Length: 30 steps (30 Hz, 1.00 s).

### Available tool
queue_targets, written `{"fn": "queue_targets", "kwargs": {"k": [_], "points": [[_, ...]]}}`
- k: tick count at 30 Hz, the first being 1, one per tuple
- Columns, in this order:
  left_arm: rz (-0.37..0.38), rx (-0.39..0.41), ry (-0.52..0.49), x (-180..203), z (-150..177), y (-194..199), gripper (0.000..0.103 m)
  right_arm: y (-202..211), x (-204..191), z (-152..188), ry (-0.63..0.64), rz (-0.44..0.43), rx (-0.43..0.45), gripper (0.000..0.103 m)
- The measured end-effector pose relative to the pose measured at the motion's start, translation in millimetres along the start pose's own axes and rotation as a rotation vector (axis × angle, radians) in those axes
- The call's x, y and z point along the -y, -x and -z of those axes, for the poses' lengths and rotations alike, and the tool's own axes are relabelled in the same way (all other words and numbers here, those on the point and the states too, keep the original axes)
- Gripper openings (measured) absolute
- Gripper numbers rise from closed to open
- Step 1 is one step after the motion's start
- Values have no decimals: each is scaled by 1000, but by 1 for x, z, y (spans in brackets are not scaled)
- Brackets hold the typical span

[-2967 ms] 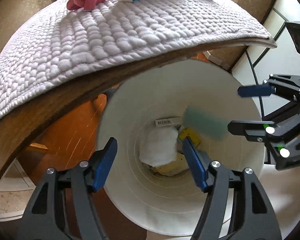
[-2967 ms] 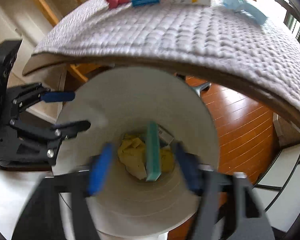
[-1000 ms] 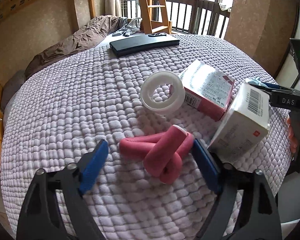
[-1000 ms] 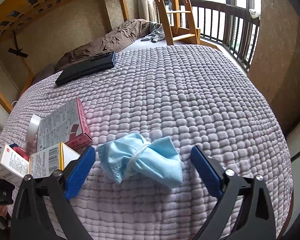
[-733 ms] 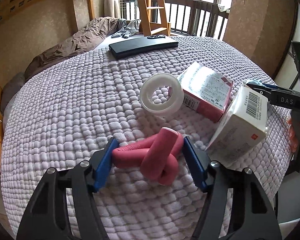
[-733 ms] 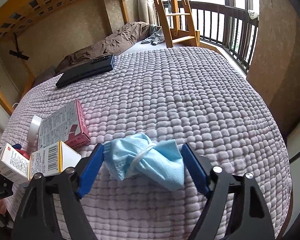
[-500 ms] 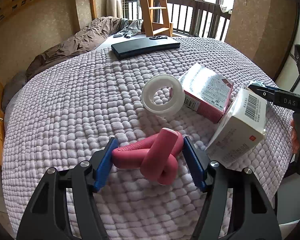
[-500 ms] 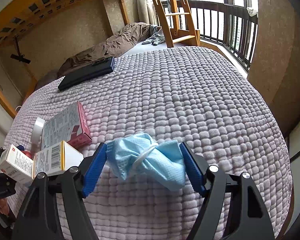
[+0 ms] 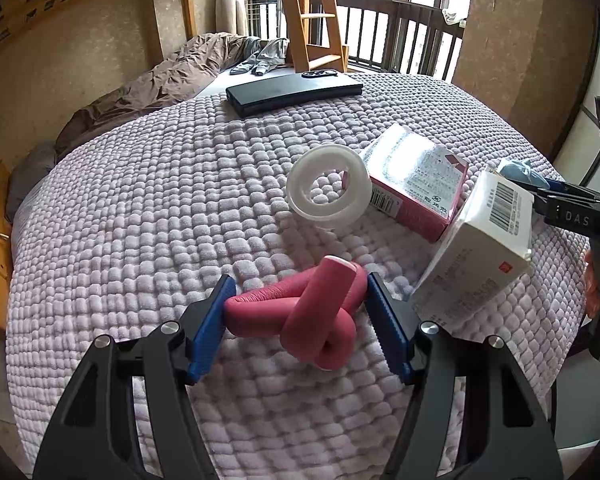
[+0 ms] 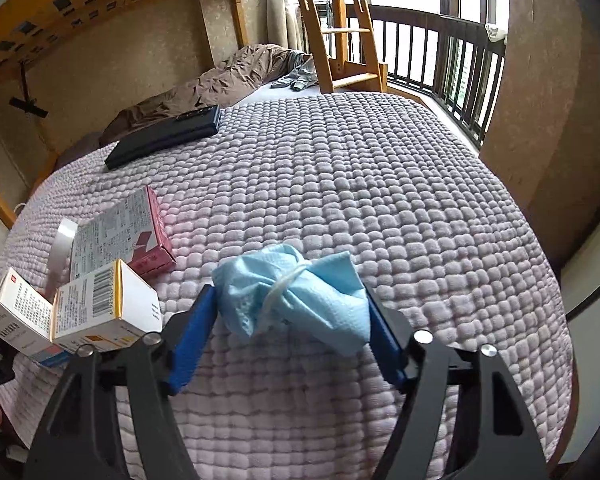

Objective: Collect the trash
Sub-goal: 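Grasp the pink foam with the left tool while the right tool grasps the blue mask, then carry the pink foam and blue mask over the white bin with both tools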

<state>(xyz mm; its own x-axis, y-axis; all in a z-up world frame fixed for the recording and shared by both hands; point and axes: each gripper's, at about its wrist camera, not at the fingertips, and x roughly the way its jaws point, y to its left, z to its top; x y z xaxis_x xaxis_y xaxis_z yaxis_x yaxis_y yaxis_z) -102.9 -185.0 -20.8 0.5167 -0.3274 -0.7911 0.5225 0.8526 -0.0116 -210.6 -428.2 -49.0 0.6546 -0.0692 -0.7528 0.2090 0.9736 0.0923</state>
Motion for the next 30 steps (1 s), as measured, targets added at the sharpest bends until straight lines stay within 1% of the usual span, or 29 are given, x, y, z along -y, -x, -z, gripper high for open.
{"fn": "queue_targets", "kwargs": {"k": [2, 7, 17, 30], "points": [[-1, 1, 0, 0, 1, 2, 67, 4, 1, 1, 4, -6, 7, 65], [-10, 1, 13, -2, 3, 9, 67, 19, -2, 3, 46, -15, 26, 64], [-13, -7, 37, -5, 16, 25, 67, 44, -4, 1, 73, -73, 23, 64], [-6, -4, 54, -2, 29, 49, 67, 73, -22, 19, 128, -144, 10, 64]]}}
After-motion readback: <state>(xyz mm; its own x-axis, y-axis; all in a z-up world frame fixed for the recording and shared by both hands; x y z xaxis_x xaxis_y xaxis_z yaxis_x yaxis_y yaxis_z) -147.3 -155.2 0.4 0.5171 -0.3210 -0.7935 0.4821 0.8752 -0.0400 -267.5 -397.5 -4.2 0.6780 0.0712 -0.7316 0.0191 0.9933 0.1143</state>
